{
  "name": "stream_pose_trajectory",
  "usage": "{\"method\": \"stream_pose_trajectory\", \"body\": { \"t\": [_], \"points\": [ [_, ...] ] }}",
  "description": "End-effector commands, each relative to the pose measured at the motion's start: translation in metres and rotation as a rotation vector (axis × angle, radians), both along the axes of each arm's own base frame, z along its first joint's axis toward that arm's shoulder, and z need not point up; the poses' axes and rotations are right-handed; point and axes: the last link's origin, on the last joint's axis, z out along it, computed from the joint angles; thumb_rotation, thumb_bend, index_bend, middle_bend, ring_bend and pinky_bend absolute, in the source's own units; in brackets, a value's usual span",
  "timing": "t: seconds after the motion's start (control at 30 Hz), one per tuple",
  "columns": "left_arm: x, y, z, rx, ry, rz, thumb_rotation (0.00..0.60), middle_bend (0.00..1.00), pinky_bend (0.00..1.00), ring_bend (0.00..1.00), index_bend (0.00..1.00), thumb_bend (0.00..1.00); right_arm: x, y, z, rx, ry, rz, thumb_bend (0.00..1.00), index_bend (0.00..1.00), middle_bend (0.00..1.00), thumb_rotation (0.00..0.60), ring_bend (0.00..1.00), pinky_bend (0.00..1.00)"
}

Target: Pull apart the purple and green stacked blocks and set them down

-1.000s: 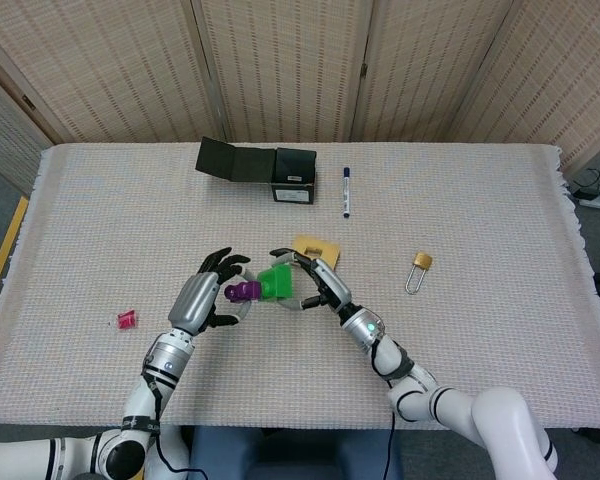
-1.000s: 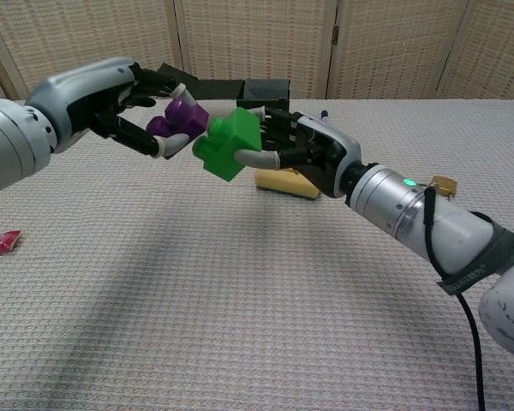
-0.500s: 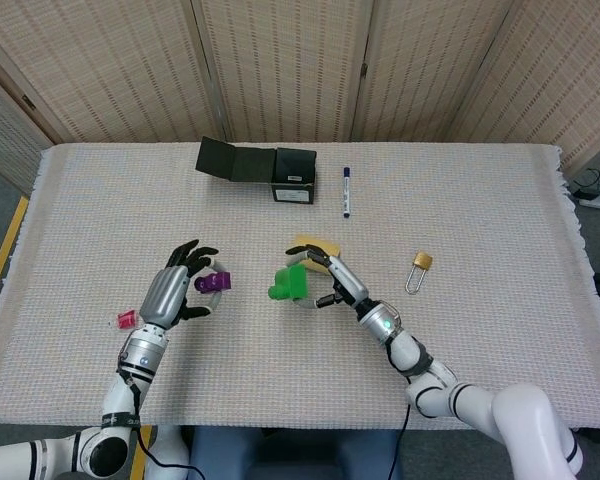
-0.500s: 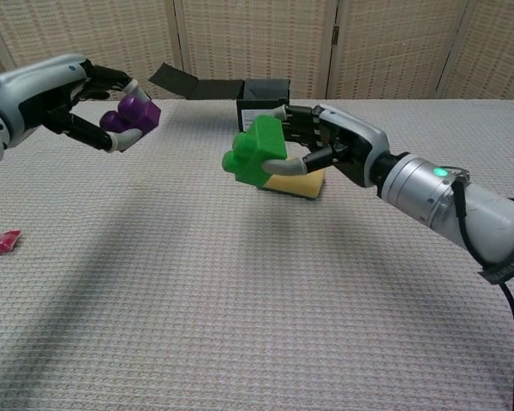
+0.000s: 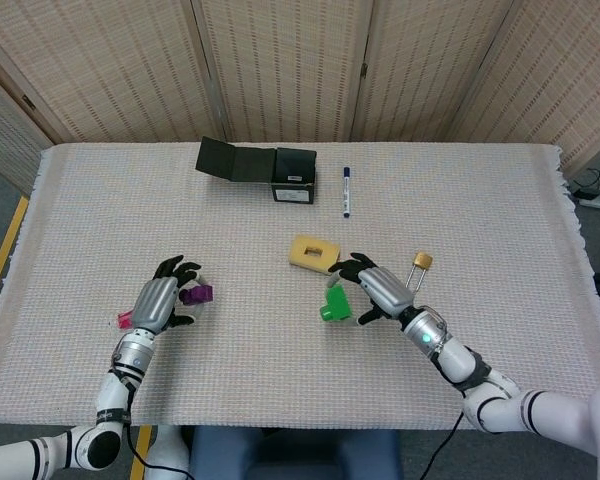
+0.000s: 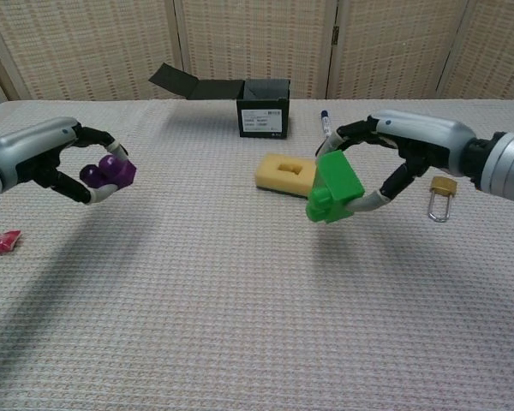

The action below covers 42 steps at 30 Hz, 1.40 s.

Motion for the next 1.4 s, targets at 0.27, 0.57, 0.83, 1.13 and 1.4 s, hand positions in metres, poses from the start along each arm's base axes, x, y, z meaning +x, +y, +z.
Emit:
{"method": "stream_pose_trajectory", "body": {
  "t": [0.27, 0.57, 0.83, 1.13, 1.4],
  "points": [
    [-0.003, -0.005, -0.038, -0.087, -0.034, 0.004, 0.600, 0.24, 0.00, 0.01, 0.88, 0.92, -0.043, 0.005, 0.002, -0.054, 0.146, -0.102, 0.27, 0.97, 0.23, 0.600, 0.15, 0.00],
    [0.000, -0.010, -0.052, -0.103, -0.047, 0.008, 0.600, 0.24, 0.00, 0.01, 0.88, 0.92, -0.046, 0.003, -0.001, -0.064, 0.120, -0.112, 0.27, 0.96, 0.23, 0.600, 0.14, 0.00],
    [0.001, -0.017, -0.054, -0.122, -0.029, -0.016, 0.600, 0.14, 0.00, 0.00, 0.44, 0.73, -0.045, 0.007, 0.011, 0.013, 0.123, -0.107, 0.27, 0.05, 0.00, 0.600, 0.00, 0.00],
    [0.002, -0.022, -0.051, -0.139, -0.039, -0.025, 0.600, 0.08, 0.00, 0.00, 0.13, 0.50, -0.046, 0.018, 0.035, 0.081, 0.146, -0.059, 0.27, 0.00, 0.00, 0.600, 0.00, 0.00],
    [-0.001, -0.021, -0.024, -0.107, -0.001, -0.080, 0.600, 0.00, 0.00, 0.00, 0.04, 0.39, -0.046, 0.028, 0.079, -0.059, 0.234, 0.067, 0.27, 0.00, 0.00, 0.600, 0.00, 0.00]
  ]
}}
